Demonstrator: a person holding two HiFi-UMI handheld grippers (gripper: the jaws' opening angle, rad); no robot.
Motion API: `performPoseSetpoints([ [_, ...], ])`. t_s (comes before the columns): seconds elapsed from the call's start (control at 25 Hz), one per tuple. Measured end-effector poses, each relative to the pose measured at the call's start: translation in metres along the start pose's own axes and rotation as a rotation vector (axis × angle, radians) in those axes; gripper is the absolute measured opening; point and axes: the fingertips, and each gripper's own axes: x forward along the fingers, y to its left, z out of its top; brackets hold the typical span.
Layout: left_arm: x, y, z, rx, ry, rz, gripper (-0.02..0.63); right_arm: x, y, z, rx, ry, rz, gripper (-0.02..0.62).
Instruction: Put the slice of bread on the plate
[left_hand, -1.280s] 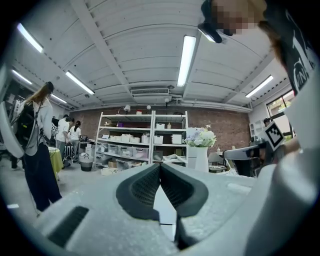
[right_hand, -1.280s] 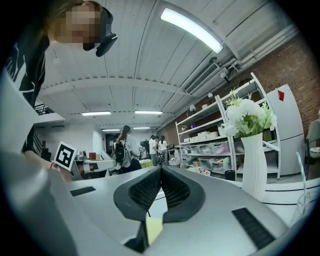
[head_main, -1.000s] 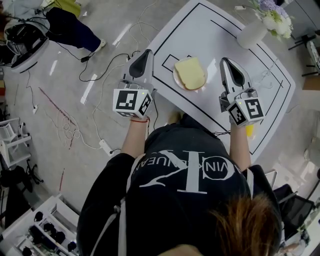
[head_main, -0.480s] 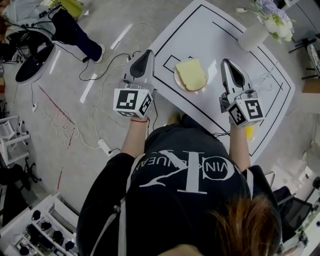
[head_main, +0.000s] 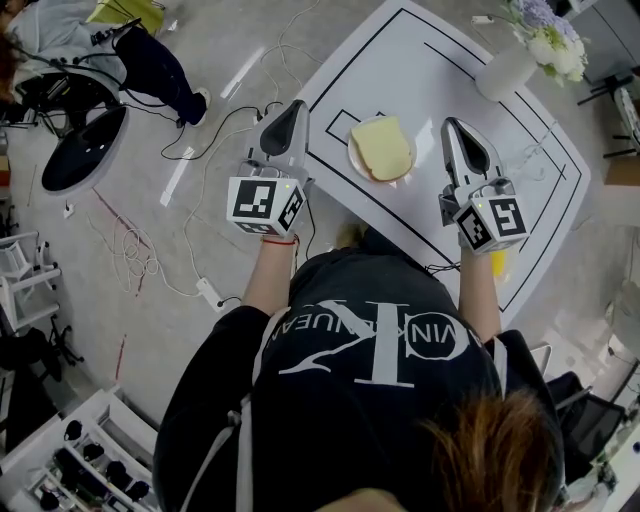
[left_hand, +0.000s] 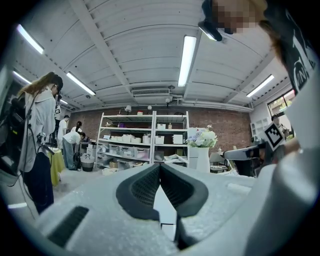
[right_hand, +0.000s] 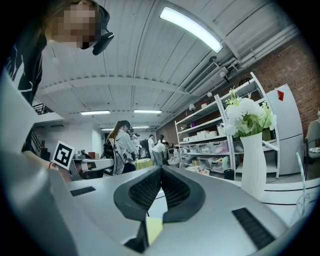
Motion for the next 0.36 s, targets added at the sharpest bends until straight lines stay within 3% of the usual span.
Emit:
performPoseSetpoints([
  [0.36,-0.0012,-0.002,-0.0015,0.0,0.004,-0.001,0.005,-0.0012,-0.0007,-0.0003,0.008,0.004,-0.005,0.001],
])
